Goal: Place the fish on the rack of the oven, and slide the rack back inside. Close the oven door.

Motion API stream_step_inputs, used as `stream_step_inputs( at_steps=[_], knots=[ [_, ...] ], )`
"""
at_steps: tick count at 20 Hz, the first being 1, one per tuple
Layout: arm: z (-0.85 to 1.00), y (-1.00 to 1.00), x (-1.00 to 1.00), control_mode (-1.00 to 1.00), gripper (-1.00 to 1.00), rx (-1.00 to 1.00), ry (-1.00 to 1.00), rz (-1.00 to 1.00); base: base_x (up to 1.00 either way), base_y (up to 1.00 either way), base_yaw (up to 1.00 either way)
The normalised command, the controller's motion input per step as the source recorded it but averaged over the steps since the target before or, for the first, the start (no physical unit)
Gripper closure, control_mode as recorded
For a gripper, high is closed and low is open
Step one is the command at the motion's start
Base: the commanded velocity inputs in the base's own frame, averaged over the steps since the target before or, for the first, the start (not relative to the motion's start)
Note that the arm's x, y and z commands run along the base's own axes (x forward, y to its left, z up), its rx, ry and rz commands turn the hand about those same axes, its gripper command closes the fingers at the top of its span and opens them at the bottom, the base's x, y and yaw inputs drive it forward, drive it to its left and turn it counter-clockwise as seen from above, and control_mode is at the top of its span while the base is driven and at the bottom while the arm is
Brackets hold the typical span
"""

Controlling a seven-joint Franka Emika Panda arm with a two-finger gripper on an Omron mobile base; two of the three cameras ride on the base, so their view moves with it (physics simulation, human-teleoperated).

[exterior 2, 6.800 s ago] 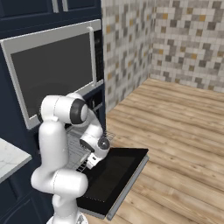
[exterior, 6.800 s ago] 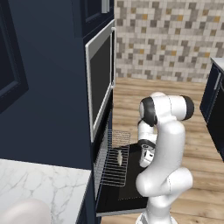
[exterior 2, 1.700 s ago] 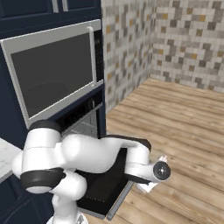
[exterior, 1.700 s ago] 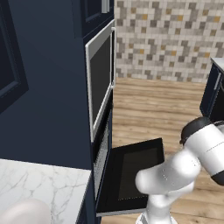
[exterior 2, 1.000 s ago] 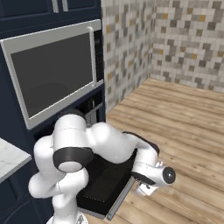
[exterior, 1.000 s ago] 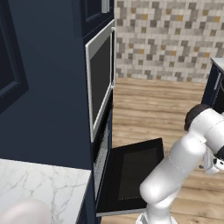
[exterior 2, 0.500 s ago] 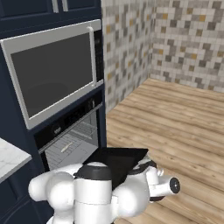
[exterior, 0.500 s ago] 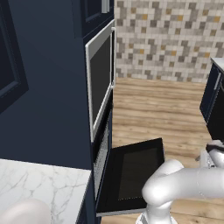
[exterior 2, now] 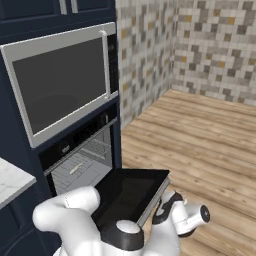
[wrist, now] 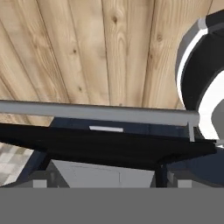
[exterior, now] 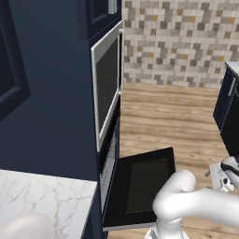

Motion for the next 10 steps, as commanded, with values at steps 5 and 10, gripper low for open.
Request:
stream_step_inputs(
  at_steps=[5, 10],
  knots=[
    [-0.62, 0.0, 0.14, -1.0, -1.0, 0.07, -0.09, 0.04, 0.0, 0.0, 0.0],
    [-0.33, 0.0, 0.3, -1.0, -1.0, 0.09, -0.02, 0.06, 0.0, 0.0, 0.0]
  ],
)
